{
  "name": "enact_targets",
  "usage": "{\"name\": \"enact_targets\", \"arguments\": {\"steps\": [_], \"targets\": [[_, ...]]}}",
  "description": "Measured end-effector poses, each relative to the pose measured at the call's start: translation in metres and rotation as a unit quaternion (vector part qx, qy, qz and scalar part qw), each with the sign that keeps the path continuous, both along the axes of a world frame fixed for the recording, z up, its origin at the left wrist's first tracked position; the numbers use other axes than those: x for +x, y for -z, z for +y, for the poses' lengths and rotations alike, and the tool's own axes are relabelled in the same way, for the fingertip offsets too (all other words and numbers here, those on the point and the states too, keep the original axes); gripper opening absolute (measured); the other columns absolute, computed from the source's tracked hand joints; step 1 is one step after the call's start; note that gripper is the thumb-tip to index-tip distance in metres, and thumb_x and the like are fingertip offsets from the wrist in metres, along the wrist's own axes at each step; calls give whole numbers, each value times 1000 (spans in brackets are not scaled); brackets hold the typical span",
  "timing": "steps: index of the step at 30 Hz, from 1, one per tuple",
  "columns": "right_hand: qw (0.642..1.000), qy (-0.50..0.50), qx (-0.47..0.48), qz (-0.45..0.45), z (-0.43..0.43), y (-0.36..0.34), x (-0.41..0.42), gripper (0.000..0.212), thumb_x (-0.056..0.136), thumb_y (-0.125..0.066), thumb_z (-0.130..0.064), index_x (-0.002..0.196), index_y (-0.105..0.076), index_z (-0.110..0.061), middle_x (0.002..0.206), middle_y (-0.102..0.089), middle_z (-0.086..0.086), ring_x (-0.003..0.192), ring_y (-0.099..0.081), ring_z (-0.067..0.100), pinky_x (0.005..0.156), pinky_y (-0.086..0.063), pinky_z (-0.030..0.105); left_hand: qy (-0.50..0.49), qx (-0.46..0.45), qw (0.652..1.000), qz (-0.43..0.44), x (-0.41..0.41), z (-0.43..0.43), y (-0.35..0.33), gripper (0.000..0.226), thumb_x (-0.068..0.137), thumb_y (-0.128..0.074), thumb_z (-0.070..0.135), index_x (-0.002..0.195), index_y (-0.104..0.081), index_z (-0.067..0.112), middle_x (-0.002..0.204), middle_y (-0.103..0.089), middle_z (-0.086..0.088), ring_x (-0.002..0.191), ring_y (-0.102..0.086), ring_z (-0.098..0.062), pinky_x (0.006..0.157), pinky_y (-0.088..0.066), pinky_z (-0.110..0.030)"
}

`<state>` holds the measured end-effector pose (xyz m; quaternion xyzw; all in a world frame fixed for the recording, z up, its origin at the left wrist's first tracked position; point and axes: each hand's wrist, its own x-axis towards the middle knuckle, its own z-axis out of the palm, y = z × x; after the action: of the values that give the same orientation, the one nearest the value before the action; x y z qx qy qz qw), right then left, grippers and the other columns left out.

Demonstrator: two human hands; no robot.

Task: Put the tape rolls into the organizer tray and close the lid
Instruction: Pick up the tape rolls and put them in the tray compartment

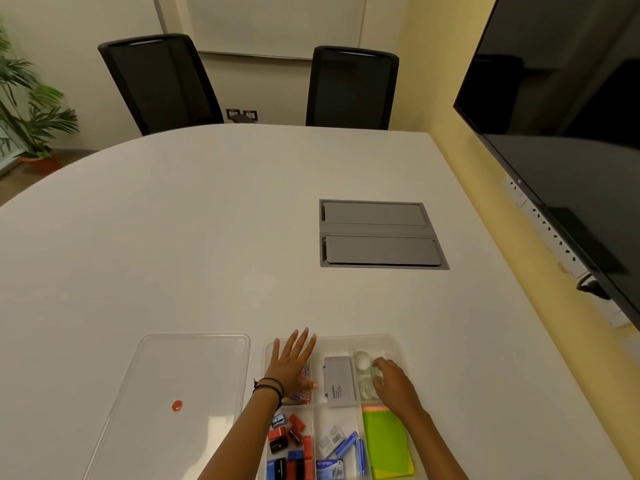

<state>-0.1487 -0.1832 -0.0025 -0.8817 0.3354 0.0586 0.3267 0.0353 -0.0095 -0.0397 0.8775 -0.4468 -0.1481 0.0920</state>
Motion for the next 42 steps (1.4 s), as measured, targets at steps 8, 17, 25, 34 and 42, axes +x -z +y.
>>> {"name": "enact_targets", "arguments": {"steps": [8, 17, 25, 34, 42], "targets": [[999, 12, 32, -34, 3, 2, 7, 36, 88, -51, -9, 124, -45, -12, 125, -56, 11, 113, -54, 23, 92, -44, 29, 12, 21, 1000, -11, -1, 1, -10, 144, 40, -65, 81, 144, 13, 18, 138, -47, -11, 130, -9, -23, 81, -45, -55], [998, 20, -55, 1, -2, 5, 23, 39, 87, -48, -5, 126, -44, -11, 129, -47, 13, 113, -49, 27, 90, -49, 36, -12, -5, 1000, -1, -1, 2, -1, 146, 35, -63, 84, 146, 3, 15, 125, -60, -6, 128, -27, -28, 79, -45, -51], [996, 3, -40, 76, -5, 13, 35, 51, 87, -42, -2, 136, -31, -13, 134, -40, 15, 109, -54, 30, 83, -49, 35, -22, -14, 1000, -5, 0, -1, 0, 147, 34, -57, 88, 145, 4, 13, 123, -62, -3, 124, -40, -28, 75, -51, -48], [996, -40, -46, 70, -3, 15, 45, 47, 86, -49, -7, 130, -38, -16, 128, -41, 14, 108, -51, 29, 81, -49, 36, -16, 8, 999, -32, 0, 0, 2, 143, 38, -52, 89, 145, 4, 13, 136, -39, -4, 130, -17, -28, 78, -50, -48], [994, -32, -58, 89, 8, 20, 51, 38, 86, -45, -1, 121, -48, -16, 131, -37, 18, 107, -51, 31, 80, -51, 34, -23, 6, 1000, -14, 0, 1, 1, 146, 35, -57, 87, 145, 3, 14, 131, -54, -5, 126, -26, -29, 77, -50, -48]]}}
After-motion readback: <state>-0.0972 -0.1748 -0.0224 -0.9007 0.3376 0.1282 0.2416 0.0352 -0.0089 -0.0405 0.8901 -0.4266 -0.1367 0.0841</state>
